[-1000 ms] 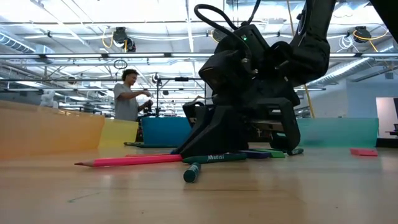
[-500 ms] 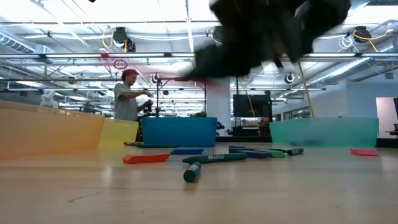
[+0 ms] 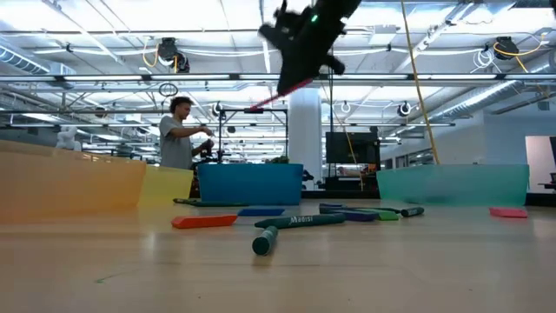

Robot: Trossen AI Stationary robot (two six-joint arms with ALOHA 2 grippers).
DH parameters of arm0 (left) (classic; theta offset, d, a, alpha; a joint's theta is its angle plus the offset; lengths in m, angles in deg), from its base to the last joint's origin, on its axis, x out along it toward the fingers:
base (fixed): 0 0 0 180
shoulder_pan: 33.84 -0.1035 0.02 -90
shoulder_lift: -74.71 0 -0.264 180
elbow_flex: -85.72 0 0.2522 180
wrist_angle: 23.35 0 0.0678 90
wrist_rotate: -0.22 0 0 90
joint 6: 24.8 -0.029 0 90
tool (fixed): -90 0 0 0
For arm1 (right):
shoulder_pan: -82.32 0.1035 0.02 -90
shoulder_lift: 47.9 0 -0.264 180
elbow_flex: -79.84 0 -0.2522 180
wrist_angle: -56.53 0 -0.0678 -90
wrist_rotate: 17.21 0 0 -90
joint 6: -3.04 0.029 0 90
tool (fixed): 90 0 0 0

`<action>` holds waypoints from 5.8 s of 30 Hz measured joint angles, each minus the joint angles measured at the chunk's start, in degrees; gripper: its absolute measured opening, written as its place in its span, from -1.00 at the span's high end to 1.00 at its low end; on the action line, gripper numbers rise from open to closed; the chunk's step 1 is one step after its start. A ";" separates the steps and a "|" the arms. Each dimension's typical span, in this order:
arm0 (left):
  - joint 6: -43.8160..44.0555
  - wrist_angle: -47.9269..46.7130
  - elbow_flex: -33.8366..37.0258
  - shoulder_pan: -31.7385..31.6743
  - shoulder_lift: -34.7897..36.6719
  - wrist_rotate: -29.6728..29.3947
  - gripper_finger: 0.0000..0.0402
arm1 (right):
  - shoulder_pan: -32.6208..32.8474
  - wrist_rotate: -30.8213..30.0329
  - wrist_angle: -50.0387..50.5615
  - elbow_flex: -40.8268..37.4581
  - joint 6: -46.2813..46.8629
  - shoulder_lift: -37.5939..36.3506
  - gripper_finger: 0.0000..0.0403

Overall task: Sort crayons/erasers/pens/pencils in bins
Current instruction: Put the right pink pencil into the blue bin, then put the pink pencil into the blue bin

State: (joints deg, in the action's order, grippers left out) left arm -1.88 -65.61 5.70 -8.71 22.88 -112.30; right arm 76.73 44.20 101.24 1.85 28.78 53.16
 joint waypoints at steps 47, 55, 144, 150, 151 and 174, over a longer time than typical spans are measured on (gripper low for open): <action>-31.65 -6.30 -0.02 9.49 -34.71 28.32 -0.45 | 17.96 -9.15 -9.67 4.37 -5.85 -9.69 0.09; -32.88 -5.25 -0.02 15.21 -43.21 32.76 -0.32 | 20.01 -9.04 -9.52 4.37 -5.88 -9.21 0.09; -52.30 6.20 -9.06 1.12 -58.23 20.43 0.98 | 26.65 -1.24 20.46 4.28 0.22 -12.51 0.09; -48.62 7.31 -9.18 -3.74 -57.59 21.02 0.98 | 30.68 -1.05 26.82 4.28 5.50 -12.51 0.09; -47.87 5.80 -9.16 -4.14 -56.81 21.92 0.96 | 31.28 -0.85 26.89 4.16 5.82 -12.51 0.09; -34.14 49.55 17.36 -1.72 -53.30 30.95 0.14 | 33.07 1.84 -9.73 -16.28 1.64 -12.49 0.09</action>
State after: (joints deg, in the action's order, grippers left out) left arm -36.02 -16.06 23.06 -10.43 -30.43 -81.35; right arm 109.81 46.05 91.51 -14.42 30.42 40.67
